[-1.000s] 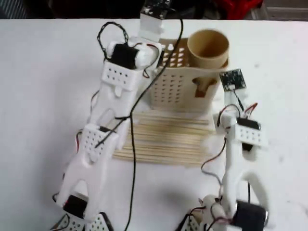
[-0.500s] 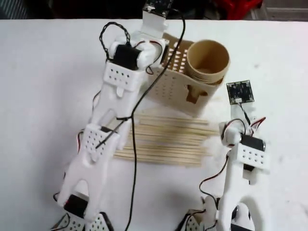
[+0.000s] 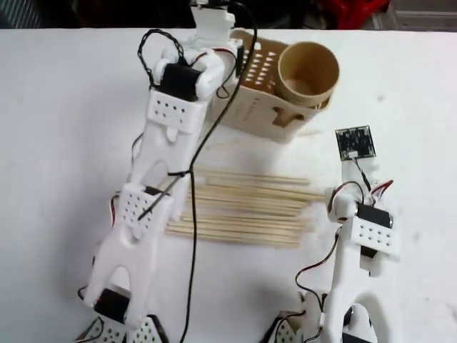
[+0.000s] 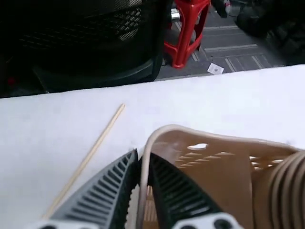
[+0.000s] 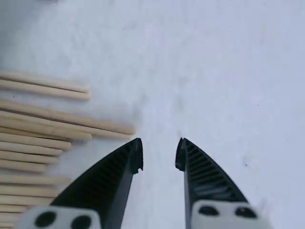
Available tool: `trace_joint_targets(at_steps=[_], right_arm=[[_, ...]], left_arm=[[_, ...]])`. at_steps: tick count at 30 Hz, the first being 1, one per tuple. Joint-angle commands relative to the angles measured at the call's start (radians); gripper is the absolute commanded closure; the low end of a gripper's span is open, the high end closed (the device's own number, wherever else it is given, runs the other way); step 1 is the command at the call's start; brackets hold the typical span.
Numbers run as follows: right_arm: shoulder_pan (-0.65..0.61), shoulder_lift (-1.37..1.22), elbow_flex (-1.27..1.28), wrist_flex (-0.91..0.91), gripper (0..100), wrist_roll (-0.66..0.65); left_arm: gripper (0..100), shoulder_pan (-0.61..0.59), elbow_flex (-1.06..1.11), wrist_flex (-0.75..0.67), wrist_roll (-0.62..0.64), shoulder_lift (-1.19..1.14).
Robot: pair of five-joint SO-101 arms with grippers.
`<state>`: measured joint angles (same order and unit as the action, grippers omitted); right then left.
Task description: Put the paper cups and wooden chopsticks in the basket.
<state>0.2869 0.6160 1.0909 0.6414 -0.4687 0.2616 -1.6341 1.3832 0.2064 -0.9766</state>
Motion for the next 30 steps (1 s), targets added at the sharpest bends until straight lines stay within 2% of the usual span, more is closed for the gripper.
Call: trace_joint_targets(at_steps=[1, 6, 12, 20, 30], right_arm=[[0.013, 0.024, 0.000, -0.004, 87.2, 0.009], [0.010, 0.031, 0.055, -0.062, 87.2, 0.005], [0.013, 0.031, 0.075, -0.088, 87.2, 0.003], [0.008, 0.024, 0.074, -0.085, 87.2, 0.003], [0.008, 0.024, 0.075, -0.079, 87.2, 0.003]], left_arm=[[98, -0.039, -0.018, -0.086, 0.077, 0.097], [98, -0.058, 0.104, -0.176, 0.143, 0.097], [98, -0.068, 0.333, -0.219, 0.143, 0.102], [98, -0.047, 0.353, 0.032, 0.100, 0.107], [98, 0.010, 0.236, 0.226, 0.098, 0.166]])
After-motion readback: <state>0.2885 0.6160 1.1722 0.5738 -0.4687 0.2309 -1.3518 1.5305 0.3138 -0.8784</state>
